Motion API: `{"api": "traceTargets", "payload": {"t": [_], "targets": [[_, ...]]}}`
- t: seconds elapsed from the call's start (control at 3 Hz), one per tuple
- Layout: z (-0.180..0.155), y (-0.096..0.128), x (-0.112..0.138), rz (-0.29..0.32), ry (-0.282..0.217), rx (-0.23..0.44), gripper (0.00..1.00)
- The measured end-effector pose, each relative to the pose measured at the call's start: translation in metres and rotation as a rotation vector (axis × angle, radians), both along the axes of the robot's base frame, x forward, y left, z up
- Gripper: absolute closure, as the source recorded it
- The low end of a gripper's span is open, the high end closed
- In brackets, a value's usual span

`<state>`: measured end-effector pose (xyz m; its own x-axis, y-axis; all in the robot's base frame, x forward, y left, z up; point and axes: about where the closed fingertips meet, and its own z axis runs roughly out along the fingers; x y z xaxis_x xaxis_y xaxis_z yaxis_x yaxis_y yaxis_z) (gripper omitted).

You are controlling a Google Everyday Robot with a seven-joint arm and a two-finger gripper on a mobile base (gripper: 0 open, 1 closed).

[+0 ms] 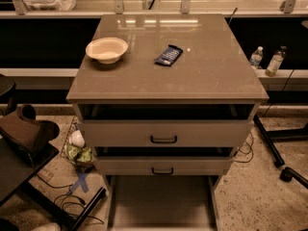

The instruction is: Close bottom drawer

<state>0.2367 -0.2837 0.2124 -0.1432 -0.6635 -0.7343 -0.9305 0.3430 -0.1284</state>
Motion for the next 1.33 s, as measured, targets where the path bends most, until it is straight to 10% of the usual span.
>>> {"api": "traceTargets", "payload": {"t": [1.33], "targets": [[-0.057,0.046,0.056,0.11,-0.066,0.13,1.0]]}}
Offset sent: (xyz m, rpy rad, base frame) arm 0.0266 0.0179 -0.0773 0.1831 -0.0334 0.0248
